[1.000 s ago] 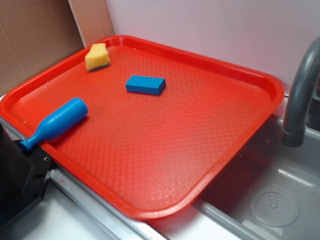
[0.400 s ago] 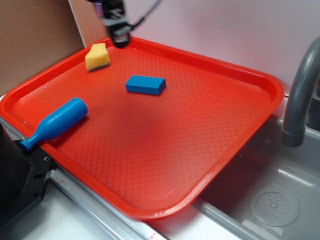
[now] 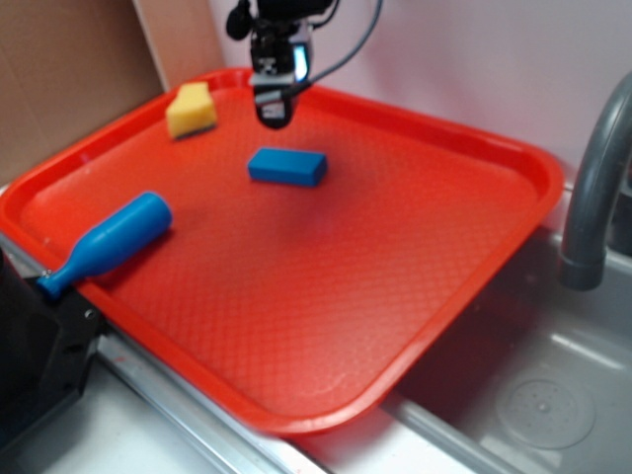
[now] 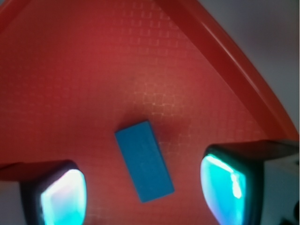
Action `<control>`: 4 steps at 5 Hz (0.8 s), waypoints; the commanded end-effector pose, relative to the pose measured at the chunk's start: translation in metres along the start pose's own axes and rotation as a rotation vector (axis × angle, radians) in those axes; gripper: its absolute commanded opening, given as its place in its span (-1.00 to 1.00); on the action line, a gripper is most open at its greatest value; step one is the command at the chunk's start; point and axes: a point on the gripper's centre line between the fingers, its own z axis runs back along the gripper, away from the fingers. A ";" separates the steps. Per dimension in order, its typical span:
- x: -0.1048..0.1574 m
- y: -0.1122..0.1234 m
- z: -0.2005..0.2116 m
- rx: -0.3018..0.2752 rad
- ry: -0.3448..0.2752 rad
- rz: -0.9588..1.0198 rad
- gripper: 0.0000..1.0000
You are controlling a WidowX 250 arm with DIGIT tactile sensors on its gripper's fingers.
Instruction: Grab the blue block.
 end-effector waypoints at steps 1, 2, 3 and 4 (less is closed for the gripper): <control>-0.011 -0.016 -0.027 0.067 -0.022 -0.102 1.00; -0.014 -0.016 -0.049 0.078 -0.003 -0.124 1.00; -0.012 -0.014 -0.072 0.051 0.030 -0.087 -1.00; -0.030 -0.030 -0.077 0.055 0.010 -0.069 -1.00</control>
